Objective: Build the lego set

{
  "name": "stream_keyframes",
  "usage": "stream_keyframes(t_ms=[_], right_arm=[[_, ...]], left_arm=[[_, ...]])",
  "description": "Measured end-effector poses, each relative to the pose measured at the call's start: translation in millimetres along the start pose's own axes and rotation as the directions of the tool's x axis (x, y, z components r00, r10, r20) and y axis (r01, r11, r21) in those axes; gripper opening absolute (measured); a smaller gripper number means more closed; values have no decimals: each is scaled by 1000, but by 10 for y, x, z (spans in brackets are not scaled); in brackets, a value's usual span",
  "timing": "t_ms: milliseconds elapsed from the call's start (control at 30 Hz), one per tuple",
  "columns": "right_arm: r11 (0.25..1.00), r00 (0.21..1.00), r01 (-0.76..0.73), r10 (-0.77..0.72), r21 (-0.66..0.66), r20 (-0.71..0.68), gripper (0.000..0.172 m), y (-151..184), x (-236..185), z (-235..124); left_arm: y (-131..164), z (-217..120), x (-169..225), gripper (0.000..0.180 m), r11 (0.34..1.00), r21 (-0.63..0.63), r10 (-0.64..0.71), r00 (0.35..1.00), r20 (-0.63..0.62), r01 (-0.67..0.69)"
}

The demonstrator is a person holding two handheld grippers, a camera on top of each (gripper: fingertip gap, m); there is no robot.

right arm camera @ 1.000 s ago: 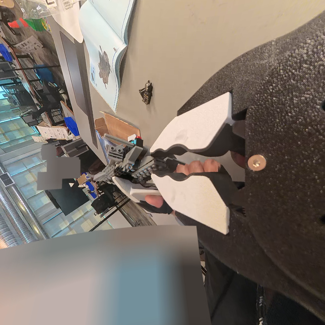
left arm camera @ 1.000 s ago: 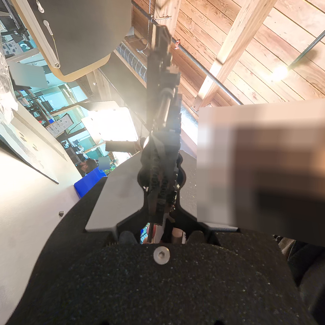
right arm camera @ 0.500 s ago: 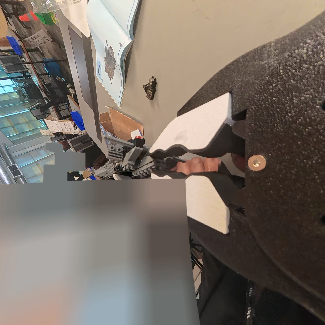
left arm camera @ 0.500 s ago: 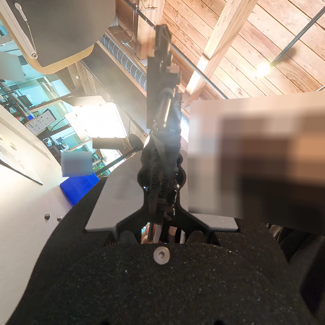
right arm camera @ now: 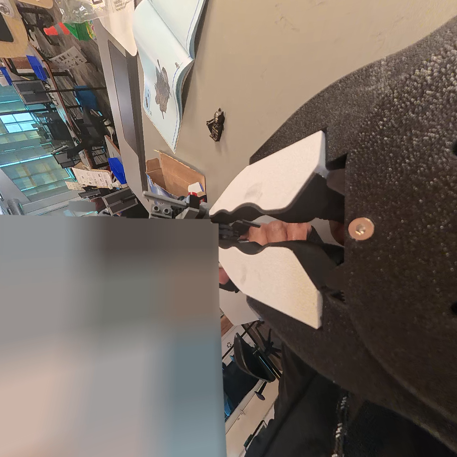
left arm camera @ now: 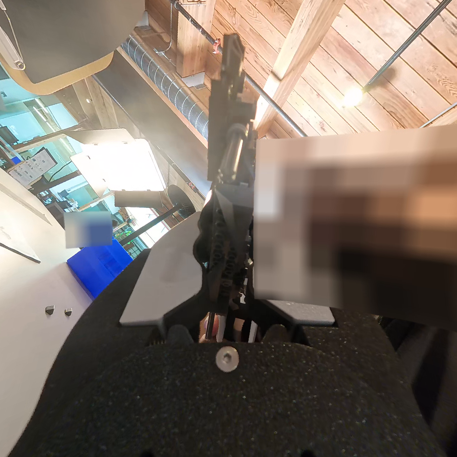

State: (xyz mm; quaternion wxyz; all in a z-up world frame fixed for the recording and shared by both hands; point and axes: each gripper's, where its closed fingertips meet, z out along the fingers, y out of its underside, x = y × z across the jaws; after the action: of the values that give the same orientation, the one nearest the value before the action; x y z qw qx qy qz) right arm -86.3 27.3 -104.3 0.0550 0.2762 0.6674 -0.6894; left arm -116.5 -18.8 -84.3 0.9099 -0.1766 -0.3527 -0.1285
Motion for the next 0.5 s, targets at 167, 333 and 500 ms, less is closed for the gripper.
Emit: stream_keyframes(t_ms=[167, 333, 500], right_arm=[[1000, 1000, -2, 2, 2, 2, 13, 0, -5, 4], [1000, 1000, -15, 15, -8, 5, 13, 16, -7, 18], [999, 999, -35, 35, -26, 13, 13, 32, -22, 40]], left_arm=[[-5, -1, 2, 32, 1000, -1, -7, 1000, -11, 7], [-14, -24, -13, 32, 1000, 3, -16, 1000, -9, 16], [-30, -71, -60, 32, 998, 25, -59, 998, -2, 59]])
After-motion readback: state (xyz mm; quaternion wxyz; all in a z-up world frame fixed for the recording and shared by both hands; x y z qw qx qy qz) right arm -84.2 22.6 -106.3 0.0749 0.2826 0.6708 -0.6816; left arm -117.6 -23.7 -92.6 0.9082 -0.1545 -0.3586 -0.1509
